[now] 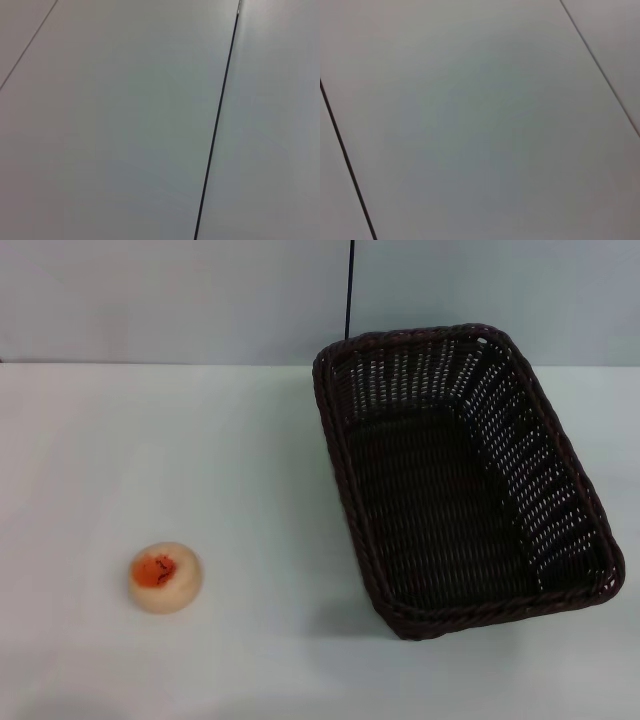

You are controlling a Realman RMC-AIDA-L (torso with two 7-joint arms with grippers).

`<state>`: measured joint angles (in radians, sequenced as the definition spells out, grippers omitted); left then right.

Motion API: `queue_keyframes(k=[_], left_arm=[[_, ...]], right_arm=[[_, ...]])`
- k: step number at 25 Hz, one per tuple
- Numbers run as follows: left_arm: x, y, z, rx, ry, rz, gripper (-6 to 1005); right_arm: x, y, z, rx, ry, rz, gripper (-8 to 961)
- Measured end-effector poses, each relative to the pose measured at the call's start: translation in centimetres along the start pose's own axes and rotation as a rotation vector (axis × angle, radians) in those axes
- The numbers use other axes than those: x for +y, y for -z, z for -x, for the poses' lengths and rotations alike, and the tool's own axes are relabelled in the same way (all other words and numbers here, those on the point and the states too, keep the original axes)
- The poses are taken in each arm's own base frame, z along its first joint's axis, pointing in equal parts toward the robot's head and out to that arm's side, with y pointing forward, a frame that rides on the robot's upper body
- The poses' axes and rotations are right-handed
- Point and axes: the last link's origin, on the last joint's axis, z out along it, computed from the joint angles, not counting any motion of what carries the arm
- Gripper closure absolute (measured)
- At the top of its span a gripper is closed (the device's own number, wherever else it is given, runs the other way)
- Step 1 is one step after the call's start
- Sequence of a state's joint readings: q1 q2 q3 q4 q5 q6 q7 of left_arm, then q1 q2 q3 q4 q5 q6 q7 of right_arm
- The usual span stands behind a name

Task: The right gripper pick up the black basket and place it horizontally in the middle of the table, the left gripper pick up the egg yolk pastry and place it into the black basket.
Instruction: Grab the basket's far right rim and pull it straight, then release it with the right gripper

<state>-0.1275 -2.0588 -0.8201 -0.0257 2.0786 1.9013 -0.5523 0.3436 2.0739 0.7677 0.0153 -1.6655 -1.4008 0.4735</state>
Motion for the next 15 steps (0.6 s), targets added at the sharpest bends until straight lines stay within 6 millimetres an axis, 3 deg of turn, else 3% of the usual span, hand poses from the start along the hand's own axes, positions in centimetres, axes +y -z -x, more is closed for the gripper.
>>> queue_keyframes(k=[15], left_arm=[[0.28,-0.68,0.52,-0.021,0.031,0.025,160]], right_arm=[[0.62,0.00,-0.49,0.055,-0.034,0.077,170]])
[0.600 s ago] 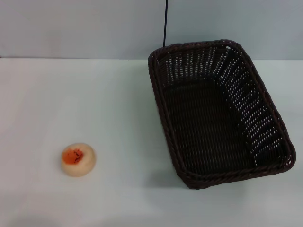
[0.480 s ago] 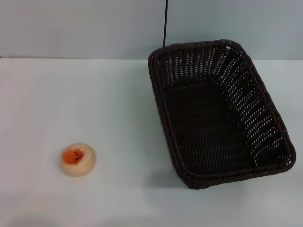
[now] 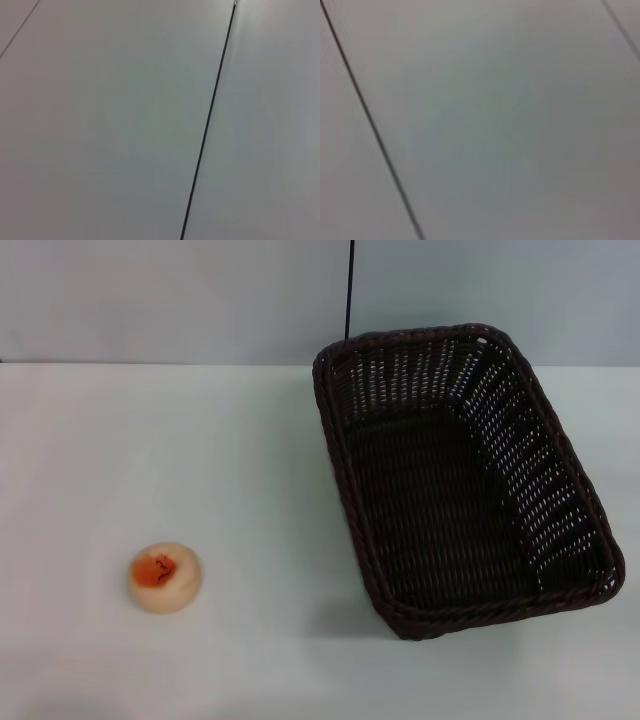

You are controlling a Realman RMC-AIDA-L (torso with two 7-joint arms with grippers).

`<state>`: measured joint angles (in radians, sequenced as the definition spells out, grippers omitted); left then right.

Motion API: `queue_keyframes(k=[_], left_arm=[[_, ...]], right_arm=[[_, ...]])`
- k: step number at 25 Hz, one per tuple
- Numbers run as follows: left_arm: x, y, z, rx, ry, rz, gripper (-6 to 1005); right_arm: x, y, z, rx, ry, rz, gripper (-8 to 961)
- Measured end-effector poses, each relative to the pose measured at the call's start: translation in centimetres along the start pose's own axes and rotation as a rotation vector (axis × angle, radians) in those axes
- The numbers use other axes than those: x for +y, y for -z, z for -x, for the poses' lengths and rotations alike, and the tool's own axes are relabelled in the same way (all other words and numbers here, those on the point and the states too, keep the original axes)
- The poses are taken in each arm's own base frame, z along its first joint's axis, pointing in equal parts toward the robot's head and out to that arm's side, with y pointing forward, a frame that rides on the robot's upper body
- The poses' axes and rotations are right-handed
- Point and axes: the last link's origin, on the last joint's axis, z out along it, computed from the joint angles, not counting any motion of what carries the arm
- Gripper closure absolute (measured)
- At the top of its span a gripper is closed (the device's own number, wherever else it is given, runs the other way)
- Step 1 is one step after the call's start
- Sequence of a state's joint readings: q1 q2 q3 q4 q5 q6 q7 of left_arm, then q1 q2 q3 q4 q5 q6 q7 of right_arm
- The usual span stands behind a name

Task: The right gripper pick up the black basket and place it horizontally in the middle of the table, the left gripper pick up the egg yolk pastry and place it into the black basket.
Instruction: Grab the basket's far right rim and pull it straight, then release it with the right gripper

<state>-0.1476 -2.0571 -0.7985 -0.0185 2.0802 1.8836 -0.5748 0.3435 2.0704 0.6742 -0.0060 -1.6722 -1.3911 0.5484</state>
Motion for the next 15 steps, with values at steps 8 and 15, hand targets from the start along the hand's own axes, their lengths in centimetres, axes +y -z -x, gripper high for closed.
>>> queue_keyframes(k=[8,15], left_arm=[[0.1,0.1,0.1,-0.009,0.008,0.008,160],[0.2,0.3,0.2,-0.017,0.011,0.012,160]], right_arm=[[1.0,-1.7,0.7,0.139,-0.059,0.258,171],[2.5,-3.8,3.6,0.321,-0.126,0.559,171]])
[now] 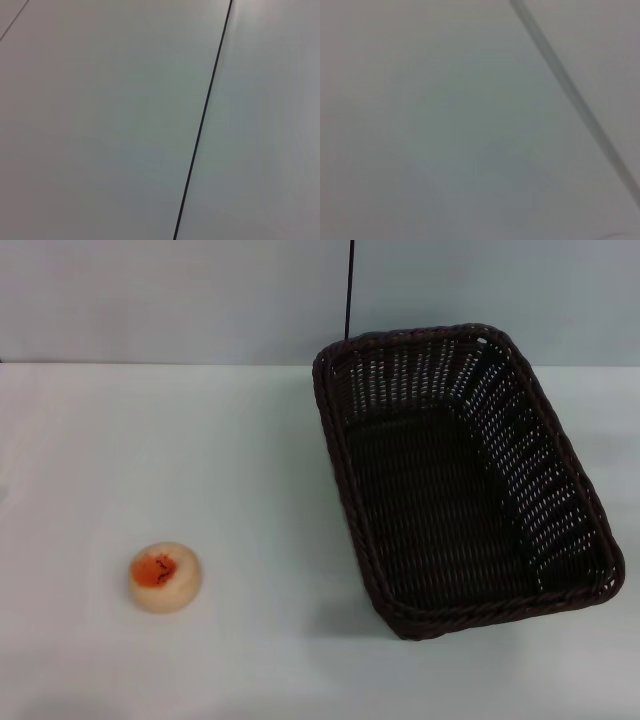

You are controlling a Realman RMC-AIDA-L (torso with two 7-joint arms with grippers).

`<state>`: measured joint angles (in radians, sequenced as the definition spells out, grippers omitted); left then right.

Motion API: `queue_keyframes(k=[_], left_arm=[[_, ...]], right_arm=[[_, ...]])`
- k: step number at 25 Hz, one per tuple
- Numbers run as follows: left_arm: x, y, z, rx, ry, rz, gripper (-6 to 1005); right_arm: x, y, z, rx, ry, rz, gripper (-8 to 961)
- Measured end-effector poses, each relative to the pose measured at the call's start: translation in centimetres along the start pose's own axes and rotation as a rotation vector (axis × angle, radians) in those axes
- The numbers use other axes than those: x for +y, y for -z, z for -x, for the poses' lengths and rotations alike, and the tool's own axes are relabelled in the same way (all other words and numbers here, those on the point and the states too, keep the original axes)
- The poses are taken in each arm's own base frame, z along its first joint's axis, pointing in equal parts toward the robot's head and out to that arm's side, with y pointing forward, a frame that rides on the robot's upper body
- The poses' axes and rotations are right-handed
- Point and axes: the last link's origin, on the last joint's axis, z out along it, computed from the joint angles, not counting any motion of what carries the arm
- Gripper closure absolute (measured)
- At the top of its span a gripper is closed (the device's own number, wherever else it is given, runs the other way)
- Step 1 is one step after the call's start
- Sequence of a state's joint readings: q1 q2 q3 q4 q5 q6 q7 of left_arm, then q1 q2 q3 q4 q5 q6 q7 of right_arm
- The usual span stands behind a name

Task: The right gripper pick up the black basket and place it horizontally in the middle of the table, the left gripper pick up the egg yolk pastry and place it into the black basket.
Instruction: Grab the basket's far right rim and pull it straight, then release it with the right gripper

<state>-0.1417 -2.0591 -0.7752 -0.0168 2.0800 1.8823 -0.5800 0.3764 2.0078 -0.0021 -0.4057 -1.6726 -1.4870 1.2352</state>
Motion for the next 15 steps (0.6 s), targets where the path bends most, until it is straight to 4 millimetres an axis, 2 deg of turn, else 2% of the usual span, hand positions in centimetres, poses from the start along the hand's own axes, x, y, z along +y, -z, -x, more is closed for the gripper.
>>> queue_keyframes(k=[2,3,6,7,8,9,10,11,12,13,14,15], left_arm=[[-0.1,0.1,0.1,-0.007,-0.002,-0.006,160],[-0.1,0.1,0.1,-0.007,-0.002,-0.006,160],[-0.1,0.2,0.1,-0.012,-0.002,-0.010,160],[-0.2,0.2,0.1,-0.012,-0.002,-0.011,160],[-0.2,0.2,0.1,-0.012,-0.002,-0.011,160],[-0.1,0.2,0.1,-0.011,-0.001,-0.011,160],[-0.1,0.2,0.1,-0.011,-0.001,-0.011,160],[-0.1,0.2,0.1,-0.012,0.000,-0.011,160],[-0.1,0.2,0.1,-0.012,0.000,-0.009,161],[-0.1,0.2,0.1,-0.012,0.000,-0.009,161],[-0.1,0.2,0.1,-0.012,0.000,-0.010,161],[-0.1,0.2,0.1,-0.012,0.000,-0.010,161]], right_arm=[[0.7,-0.6,2.2,0.099,-0.002,0.114,171],[0.7,-0.6,2.2,0.099,-0.002,0.114,170],[1.6,-1.2,4.6,0.217,0.004,0.209,170],[2.3,-1.7,6.3,0.313,0.006,0.259,170],[2.3,-1.7,6.3,0.313,0.006,0.259,170],[3.1,-2.2,7.8,0.423,-0.001,0.294,170],[3.1,-2.2,7.8,0.423,-0.001,0.294,170],[3.6,-2.6,8.6,0.484,-0.003,0.306,170],[4.6,-3.5,10.1,0.603,0.002,0.309,170],[4.6,-3.5,10.1,0.603,0.002,0.309,170],[5.7,-4.4,11.4,0.719,0.030,0.295,170],[5.7,-4.4,11.4,0.719,0.030,0.295,170]])
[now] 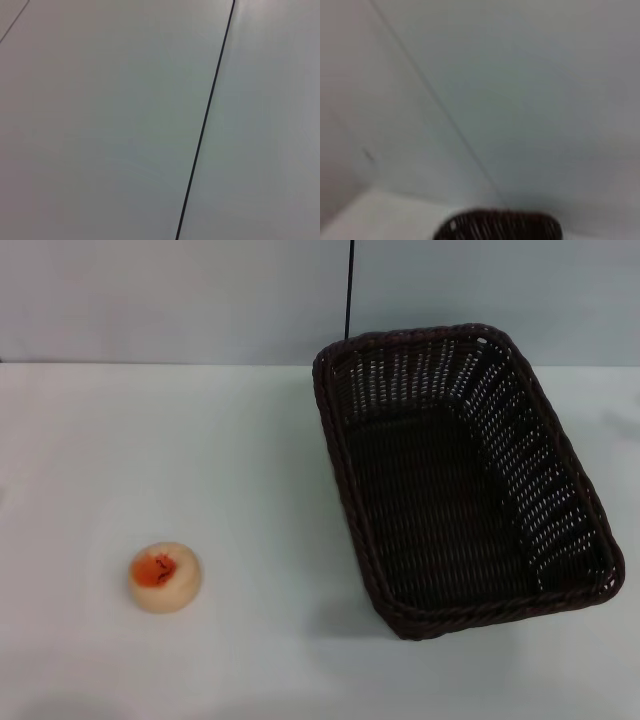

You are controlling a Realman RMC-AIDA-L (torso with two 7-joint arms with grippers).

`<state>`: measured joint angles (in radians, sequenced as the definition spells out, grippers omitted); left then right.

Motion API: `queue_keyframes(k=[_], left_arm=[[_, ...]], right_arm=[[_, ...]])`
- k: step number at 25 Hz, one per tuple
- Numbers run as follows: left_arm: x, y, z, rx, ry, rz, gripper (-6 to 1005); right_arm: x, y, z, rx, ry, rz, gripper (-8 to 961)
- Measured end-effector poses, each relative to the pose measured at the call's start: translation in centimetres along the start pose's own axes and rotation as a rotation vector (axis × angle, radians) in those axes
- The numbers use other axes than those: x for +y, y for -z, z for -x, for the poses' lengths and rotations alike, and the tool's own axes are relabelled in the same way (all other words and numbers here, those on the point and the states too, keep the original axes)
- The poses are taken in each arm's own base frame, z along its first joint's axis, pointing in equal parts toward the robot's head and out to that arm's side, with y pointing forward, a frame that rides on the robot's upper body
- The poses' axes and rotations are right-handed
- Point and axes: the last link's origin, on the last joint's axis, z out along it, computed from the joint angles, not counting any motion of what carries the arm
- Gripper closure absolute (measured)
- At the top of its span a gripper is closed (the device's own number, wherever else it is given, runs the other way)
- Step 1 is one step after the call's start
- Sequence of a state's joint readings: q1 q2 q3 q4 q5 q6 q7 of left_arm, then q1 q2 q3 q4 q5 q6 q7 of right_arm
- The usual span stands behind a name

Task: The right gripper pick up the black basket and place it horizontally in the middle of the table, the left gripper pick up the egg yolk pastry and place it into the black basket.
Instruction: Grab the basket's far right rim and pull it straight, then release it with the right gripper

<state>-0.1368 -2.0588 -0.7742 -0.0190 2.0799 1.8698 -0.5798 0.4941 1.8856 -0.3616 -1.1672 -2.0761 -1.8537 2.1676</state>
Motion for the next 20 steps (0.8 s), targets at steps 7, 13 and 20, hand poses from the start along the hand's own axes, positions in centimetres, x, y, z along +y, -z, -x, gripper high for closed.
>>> queue_keyframes(k=[7,13,20], left_arm=[[0.0,0.0,0.1,-0.003,0.001,-0.003,161],[0.1,0.1,0.2,-0.004,0.005,-0.007,161],[0.1,0.3,0.2,-0.004,0.006,-0.011,161]], right_arm=[[3.3,-3.1,4.3,0.439,0.160,-0.129,171],[3.3,-6.3,3.9,0.605,0.173,-0.157,171],[2.6,-9.5,2.2,0.670,0.182,-0.146,171]])
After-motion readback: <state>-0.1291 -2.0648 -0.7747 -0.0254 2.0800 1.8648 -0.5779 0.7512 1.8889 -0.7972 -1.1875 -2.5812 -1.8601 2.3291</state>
